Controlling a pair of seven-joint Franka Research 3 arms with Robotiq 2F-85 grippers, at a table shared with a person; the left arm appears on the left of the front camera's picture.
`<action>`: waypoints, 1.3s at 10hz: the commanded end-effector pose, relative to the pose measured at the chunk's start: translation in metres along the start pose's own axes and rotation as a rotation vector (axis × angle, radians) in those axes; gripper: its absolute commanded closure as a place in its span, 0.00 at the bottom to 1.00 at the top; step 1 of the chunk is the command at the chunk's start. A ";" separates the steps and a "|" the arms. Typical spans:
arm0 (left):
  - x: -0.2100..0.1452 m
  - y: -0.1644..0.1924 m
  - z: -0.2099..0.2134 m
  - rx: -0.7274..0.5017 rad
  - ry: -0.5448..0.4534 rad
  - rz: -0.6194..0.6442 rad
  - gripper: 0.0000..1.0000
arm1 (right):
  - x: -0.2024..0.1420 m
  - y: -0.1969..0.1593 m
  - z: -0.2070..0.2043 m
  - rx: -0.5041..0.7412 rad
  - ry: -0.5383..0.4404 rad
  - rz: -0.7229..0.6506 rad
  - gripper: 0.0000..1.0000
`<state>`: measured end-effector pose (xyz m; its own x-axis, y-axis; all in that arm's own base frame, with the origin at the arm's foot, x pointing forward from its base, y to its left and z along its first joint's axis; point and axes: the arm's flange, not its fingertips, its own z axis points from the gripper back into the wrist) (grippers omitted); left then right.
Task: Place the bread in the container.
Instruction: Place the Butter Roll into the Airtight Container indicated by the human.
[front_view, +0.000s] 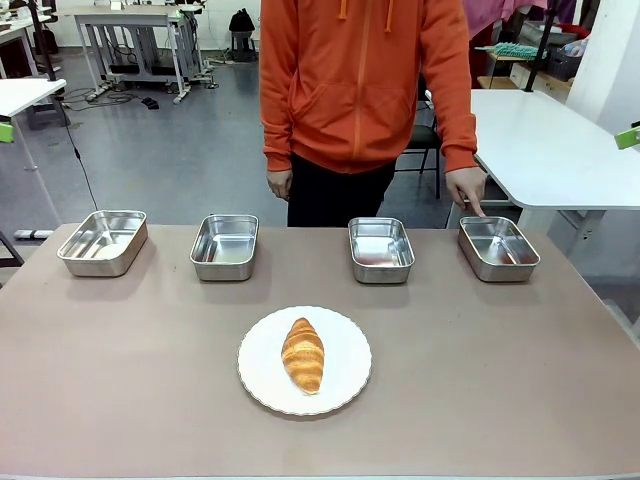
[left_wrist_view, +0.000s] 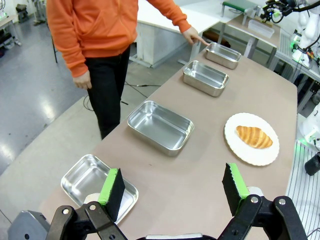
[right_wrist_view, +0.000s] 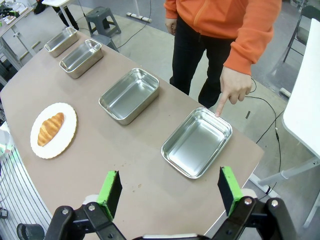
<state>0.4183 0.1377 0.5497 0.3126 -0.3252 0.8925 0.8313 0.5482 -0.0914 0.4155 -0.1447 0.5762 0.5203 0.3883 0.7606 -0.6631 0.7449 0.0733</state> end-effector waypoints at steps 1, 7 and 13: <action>0.000 -0.001 0.000 -0.004 -0.004 -0.009 0.00 | 0.001 0.000 -0.001 0.009 -0.023 0.002 0.00; 0.000 -0.001 0.000 -0.004 -0.004 -0.009 0.00 | 0.028 0.029 -0.020 -0.104 0.066 -0.109 0.00; 0.000 -0.001 0.000 -0.004 -0.004 -0.009 0.00 | 0.091 0.190 -0.154 -0.199 0.351 -0.373 0.00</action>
<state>0.4195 0.1375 0.5486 0.3151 -0.3263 0.8912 0.8314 0.5477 -0.0935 0.4268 0.0899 0.5609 0.8222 0.2706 0.5008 -0.3623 0.9273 0.0938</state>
